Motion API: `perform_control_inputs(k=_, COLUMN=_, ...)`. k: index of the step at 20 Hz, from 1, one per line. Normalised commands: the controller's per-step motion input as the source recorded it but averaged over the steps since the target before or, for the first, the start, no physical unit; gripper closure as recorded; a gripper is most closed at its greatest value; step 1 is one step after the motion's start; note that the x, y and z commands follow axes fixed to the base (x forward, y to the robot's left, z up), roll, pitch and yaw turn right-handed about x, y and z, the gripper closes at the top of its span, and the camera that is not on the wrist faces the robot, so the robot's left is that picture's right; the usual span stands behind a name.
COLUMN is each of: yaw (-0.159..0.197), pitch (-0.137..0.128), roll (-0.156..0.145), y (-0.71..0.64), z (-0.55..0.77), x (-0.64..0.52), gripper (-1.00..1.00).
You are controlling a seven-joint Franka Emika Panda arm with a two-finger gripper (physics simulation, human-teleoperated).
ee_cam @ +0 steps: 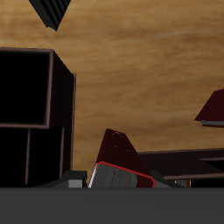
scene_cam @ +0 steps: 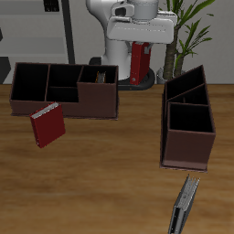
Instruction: Place the orange book into the back desk caddy's right compartment and place the left red book into the left desk caddy's back compartment and place the right red book into the left desk caddy's left compartment
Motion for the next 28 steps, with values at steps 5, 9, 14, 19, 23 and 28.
perform_control_inputs(k=5, yaw=0.023, pitch=0.013, roll=0.029, y=0.43, z=0.05, x=0.0, gripper=1.0)
perform_control_inputs(k=9, yaw=-0.021, pitch=0.041, roll=-0.009, y=0.3, z=-0.09, x=0.12, gripper=1.0)
perform_control_inputs(k=14, yaw=-0.014, pitch=0.018, roll=-0.005, y=0.32, z=0.06, x=0.06, gripper=1.0)
perform_control_inputs(k=19, yaw=-0.031, pitch=0.01, roll=0.027, y=0.32, z=0.09, x=-0.09, gripper=1.0)
perform_control_inputs(k=23, yaw=-0.017, pitch=0.024, roll=0.058, y=0.43, z=0.1, x=-0.02, gripper=1.0)
perform_control_inputs(k=28, yaw=0.005, pitch=-0.009, roll=0.044, y=0.23, z=-0.01, x=0.01, gripper=1.0)
